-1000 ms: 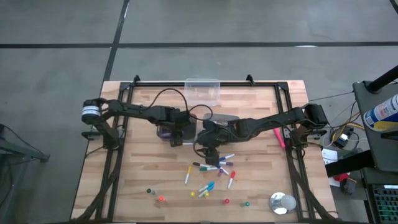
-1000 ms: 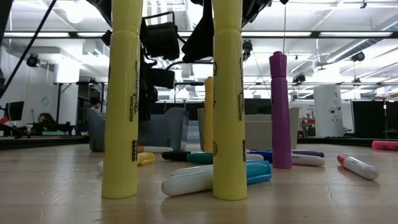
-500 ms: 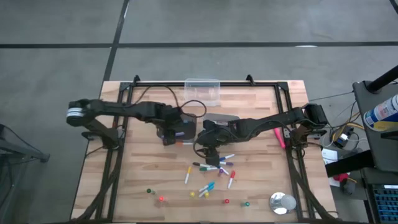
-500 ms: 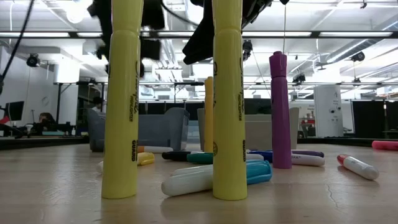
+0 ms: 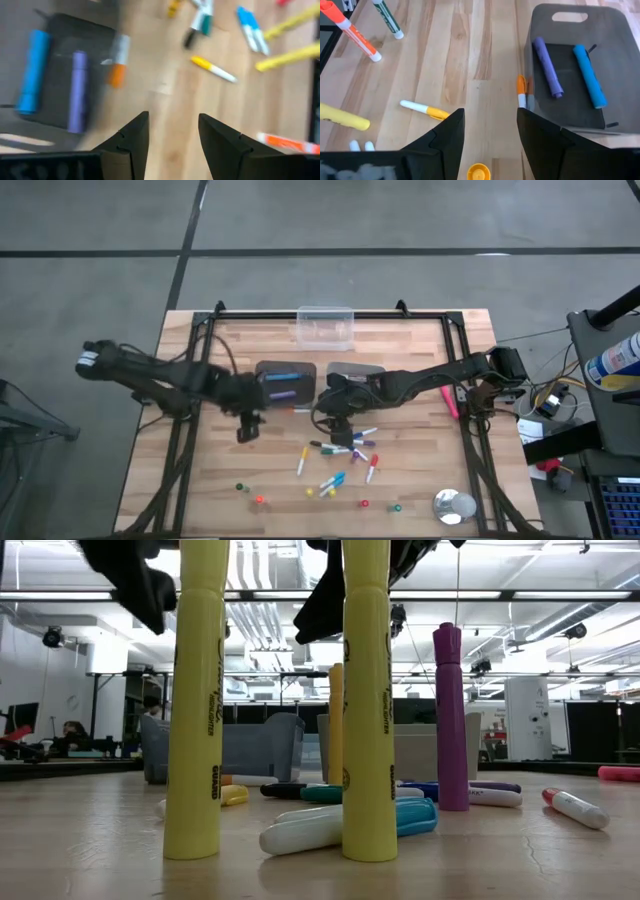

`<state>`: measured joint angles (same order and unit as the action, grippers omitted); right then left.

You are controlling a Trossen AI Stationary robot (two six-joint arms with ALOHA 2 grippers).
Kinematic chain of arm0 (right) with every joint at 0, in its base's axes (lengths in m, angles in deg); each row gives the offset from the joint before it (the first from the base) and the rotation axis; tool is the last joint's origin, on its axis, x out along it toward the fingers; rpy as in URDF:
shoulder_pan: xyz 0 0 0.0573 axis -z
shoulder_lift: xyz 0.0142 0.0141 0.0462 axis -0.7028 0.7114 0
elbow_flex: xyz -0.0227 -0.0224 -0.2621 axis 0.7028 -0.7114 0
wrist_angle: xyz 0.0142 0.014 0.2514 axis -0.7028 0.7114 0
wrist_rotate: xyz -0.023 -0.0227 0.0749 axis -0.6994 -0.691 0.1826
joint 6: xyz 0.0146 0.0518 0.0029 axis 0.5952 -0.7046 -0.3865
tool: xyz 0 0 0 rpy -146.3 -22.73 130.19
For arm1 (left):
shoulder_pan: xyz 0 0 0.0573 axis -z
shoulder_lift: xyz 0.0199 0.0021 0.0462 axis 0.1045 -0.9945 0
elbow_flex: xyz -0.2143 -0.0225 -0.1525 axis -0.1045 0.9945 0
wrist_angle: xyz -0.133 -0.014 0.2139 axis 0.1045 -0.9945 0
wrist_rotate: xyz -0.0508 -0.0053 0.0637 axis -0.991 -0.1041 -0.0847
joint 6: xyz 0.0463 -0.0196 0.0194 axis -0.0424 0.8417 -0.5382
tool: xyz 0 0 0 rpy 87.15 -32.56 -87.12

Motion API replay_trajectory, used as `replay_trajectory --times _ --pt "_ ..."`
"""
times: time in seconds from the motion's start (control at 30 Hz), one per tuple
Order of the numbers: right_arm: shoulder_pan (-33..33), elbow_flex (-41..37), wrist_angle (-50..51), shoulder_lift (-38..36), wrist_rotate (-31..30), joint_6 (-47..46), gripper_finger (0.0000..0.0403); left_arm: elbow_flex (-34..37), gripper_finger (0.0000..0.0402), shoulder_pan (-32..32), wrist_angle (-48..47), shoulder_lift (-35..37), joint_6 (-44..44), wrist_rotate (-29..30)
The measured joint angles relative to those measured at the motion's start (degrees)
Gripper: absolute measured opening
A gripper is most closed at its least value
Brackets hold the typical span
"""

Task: Pick & Place Markers
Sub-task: Put the large green marker pen into the white bin

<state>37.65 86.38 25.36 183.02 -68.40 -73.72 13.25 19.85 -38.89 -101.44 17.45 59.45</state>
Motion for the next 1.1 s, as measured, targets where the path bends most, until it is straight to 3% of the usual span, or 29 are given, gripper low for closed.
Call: replay_trajectory --times 0.23,0.43,0.63,1.1 --pt "-0.59 -0.28 -0.07 0.0 -0.02 -1.12 0.0176 0.11 0.0163 11.66 5.31 -1.52 6.98 2.41" --pt "-1.77 -0.28 -0.21 0.0 0.0 -1.11 0.0176 0.11 0.0163 17.24 11.42 -2.67 8.79 4.13" --pt "-3.21 -0.28 0.04 0.0 0.07 -0.95 0.0176 0.5 0.0163 19.14 12.57 -2.81 8.3 8.47" --pt "-4.76 -0.28 0.01 0.0 0.03 -2.64 0.0176 3.87 0.0163 20.57 14.85 -2.87 13.14 6.19"
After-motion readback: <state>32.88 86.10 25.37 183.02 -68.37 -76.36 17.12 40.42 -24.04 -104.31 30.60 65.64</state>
